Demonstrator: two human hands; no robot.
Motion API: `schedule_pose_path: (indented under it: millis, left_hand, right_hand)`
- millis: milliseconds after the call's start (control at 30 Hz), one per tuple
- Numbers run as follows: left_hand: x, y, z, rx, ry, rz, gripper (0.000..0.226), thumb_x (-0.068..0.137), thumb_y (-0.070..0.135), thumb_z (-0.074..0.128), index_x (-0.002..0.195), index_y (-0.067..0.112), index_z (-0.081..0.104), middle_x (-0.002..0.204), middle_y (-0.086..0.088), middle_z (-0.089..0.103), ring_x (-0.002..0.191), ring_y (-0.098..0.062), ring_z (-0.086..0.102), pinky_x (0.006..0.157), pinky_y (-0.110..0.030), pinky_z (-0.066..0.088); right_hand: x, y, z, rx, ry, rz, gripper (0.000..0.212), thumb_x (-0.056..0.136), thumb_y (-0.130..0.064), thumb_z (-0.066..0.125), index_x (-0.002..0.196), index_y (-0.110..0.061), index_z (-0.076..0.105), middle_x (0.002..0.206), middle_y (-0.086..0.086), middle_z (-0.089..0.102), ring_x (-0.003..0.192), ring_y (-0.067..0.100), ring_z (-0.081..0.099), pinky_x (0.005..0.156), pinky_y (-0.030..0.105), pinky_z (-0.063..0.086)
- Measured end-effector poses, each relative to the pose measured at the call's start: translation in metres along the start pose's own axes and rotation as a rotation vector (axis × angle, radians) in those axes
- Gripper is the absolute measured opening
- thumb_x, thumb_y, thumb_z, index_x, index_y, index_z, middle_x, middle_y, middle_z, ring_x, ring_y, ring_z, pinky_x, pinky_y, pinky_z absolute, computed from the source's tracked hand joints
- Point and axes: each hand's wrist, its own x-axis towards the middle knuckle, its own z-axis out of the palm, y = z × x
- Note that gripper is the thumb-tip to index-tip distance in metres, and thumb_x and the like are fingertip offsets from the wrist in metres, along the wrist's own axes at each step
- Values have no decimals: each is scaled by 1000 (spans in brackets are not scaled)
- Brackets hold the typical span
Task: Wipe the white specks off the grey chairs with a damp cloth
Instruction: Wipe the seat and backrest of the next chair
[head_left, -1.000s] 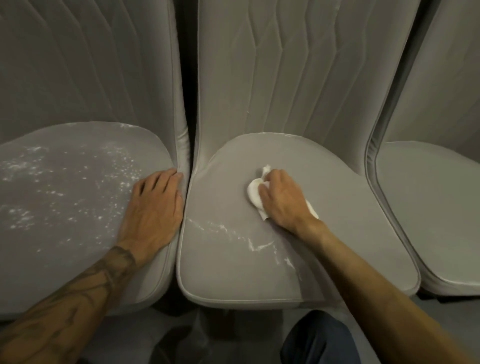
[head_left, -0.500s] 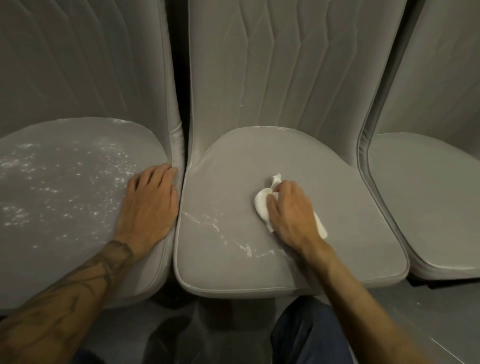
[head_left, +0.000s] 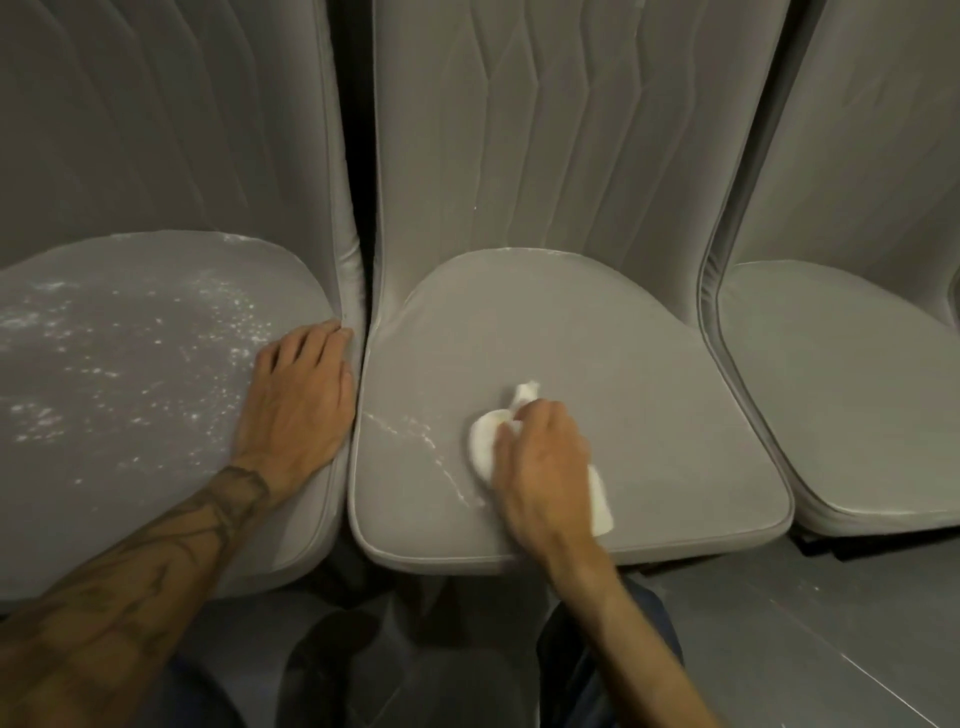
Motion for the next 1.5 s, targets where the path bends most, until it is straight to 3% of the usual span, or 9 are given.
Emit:
schedule_pose_path:
  millis: [133, 333, 533, 733, 933, 1033, 1167, 1367, 1500]
  left_hand:
    - [0, -1, 0, 0, 4, -1, 47, 104, 26, 33, 141, 7, 54, 145, -16, 56, 129, -35, 52, 107, -51, 40]
    - [0, 0, 1, -7, -6, -10, 47, 105, 27, 30, 141, 8, 53, 145, -15, 56, 129, -35, 52, 108, -52, 40]
    - [-1, 0, -2, -18, -10, -16, 48, 104, 28, 31, 140, 8, 55, 143, -15, 57, 128, -34, 53, 106, -51, 41]
    - [-1, 4, -6, -19, -30, -32, 47, 102, 25, 32, 140, 8, 55, 144, -13, 57, 128, -34, 53, 108, -51, 41]
    - [0, 3, -10, -31, -72, -43, 52, 102, 29, 27, 141, 10, 56, 144, -11, 57, 129, -32, 53, 109, -49, 41]
    - [0, 3, -13, -104, -64, -50, 54, 103, 27, 25, 140, 7, 58, 144, -13, 58, 131, -34, 54, 112, -50, 39]
    - [-3, -1, -21, -236, -24, -85, 34, 106, 8, 45, 136, 0, 58, 138, -20, 60, 128, -38, 55, 113, -47, 34]
    - [-36, -10, -29, -84, -69, -92, 31, 106, 17, 44, 130, 6, 59, 137, -14, 58, 128, -33, 54, 108, -46, 37]
    - [-46, -6, -25, -56, -42, -90, 40, 106, 17, 42, 142, 5, 55, 146, -15, 56, 135, -31, 51, 115, -47, 38]
  right_hand:
    - [-9, -23, 5, 45, -76, -246, 20, 100, -33, 41, 104, -17, 51, 99, 4, 52, 85, 24, 48, 79, 39, 38]
    - [-11, -3, -9, -74, -17, 31, 20, 104, -29, 38, 104, -14, 51, 103, 4, 51, 91, 26, 49, 82, 43, 40]
    - [-28, -48, 11, 36, -86, -275, 20, 102, -32, 38, 109, -18, 50, 100, 1, 49, 86, 21, 44, 79, 38, 37]
    - [17, -12, 3, -110, -50, 4, 25, 105, -29, 31, 113, -13, 48, 109, 5, 50, 95, 25, 50, 86, 42, 39]
    - [2, -52, 24, 74, -115, -373, 22, 100, -30, 36, 104, -14, 50, 99, 6, 51, 84, 25, 47, 77, 41, 39]
    - [48, -29, 26, -2, -113, -314, 26, 102, -25, 39, 113, -5, 52, 107, 15, 54, 92, 36, 51, 83, 48, 39]
    - [109, -45, 42, -67, -140, -186, 29, 103, -24, 38, 117, -1, 49, 119, 19, 53, 106, 38, 51, 91, 48, 37]
    - [58, -78, 55, 105, -264, -607, 27, 101, -31, 44, 109, -7, 52, 105, 14, 55, 93, 34, 51, 85, 47, 39]
    - [96, -80, 59, 59, -291, -585, 27, 103, -30, 42, 113, -7, 51, 113, 15, 55, 101, 36, 52, 89, 46, 39]
